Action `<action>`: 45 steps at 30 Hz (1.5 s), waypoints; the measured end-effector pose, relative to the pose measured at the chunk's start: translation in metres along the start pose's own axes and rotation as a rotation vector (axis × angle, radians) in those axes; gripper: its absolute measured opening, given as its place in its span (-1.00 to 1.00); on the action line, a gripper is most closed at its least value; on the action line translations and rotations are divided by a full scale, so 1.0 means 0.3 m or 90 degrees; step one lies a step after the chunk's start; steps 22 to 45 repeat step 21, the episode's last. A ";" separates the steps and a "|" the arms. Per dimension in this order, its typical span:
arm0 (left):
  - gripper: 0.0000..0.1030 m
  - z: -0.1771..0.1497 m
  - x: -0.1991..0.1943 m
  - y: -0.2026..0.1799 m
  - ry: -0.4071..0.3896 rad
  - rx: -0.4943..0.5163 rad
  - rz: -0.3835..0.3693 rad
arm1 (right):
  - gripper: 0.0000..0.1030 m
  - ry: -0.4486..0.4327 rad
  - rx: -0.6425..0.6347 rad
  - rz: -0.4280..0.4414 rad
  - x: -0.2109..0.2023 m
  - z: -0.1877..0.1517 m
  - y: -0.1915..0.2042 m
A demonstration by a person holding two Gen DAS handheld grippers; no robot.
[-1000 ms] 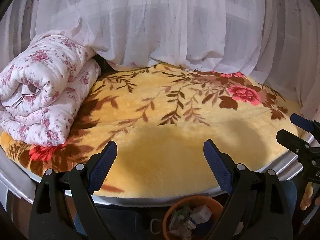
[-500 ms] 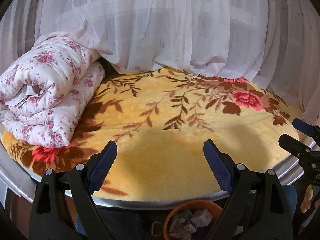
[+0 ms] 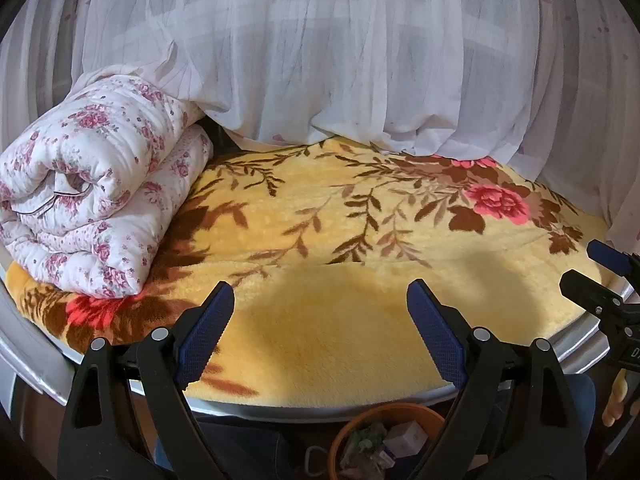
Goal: Collect trash
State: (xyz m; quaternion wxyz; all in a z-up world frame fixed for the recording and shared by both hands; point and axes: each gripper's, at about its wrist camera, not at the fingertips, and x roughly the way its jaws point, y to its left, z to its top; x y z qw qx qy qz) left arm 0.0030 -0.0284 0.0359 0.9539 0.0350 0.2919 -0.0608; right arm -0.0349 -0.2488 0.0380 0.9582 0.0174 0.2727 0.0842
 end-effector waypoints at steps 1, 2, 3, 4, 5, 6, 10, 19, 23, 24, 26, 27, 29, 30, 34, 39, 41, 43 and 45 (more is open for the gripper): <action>0.67 -0.001 0.000 0.002 0.000 0.000 -0.001 | 0.77 0.001 0.000 -0.001 0.003 0.002 -0.003; 0.67 -0.001 0.001 0.003 0.000 0.001 -0.002 | 0.77 0.001 0.001 -0.001 0.004 0.002 -0.003; 0.67 0.000 0.003 0.002 0.000 0.001 -0.002 | 0.77 0.002 0.001 -0.001 0.007 0.003 -0.006; 0.67 -0.002 0.003 0.003 0.000 0.002 -0.001 | 0.77 0.002 0.002 -0.002 0.010 0.005 -0.008; 0.67 -0.001 0.003 0.003 0.001 0.001 0.000 | 0.77 0.002 0.002 -0.002 0.011 0.003 -0.009; 0.67 0.000 0.004 0.003 0.002 0.000 0.000 | 0.77 0.003 0.003 -0.003 0.017 0.003 -0.014; 0.67 0.001 0.015 0.008 0.005 -0.002 0.002 | 0.77 0.006 0.007 -0.008 0.032 -0.004 -0.022; 0.67 0.008 0.072 0.022 0.025 -0.013 0.005 | 0.77 0.009 0.014 -0.012 0.058 0.004 -0.037; 0.67 0.008 0.069 0.024 0.024 -0.013 0.003 | 0.77 0.007 0.016 -0.013 0.060 0.009 -0.036; 0.67 0.008 0.069 0.024 0.024 -0.013 0.003 | 0.77 0.007 0.016 -0.013 0.060 0.009 -0.036; 0.67 0.008 0.069 0.024 0.024 -0.013 0.003 | 0.77 0.007 0.016 -0.013 0.060 0.009 -0.036; 0.67 0.008 0.069 0.024 0.024 -0.013 0.003 | 0.77 0.007 0.016 -0.013 0.060 0.009 -0.036; 0.67 0.008 0.069 0.024 0.024 -0.013 0.003 | 0.77 0.007 0.016 -0.013 0.060 0.009 -0.036; 0.67 0.008 0.069 0.024 0.024 -0.013 0.003 | 0.77 0.007 0.016 -0.013 0.060 0.009 -0.036; 0.67 0.008 0.069 0.024 0.024 -0.013 0.003 | 0.77 0.007 0.016 -0.013 0.060 0.009 -0.036; 0.67 0.008 0.069 0.024 0.024 -0.013 0.003 | 0.77 0.007 0.016 -0.013 0.060 0.009 -0.036; 0.67 0.008 0.069 0.024 0.024 -0.013 0.003 | 0.77 0.007 0.016 -0.013 0.060 0.009 -0.036; 0.67 0.008 0.069 0.024 0.024 -0.013 0.003 | 0.77 0.007 0.016 -0.013 0.060 0.009 -0.036; 0.67 0.008 0.069 0.024 0.024 -0.013 0.003 | 0.77 0.007 0.016 -0.013 0.060 0.009 -0.036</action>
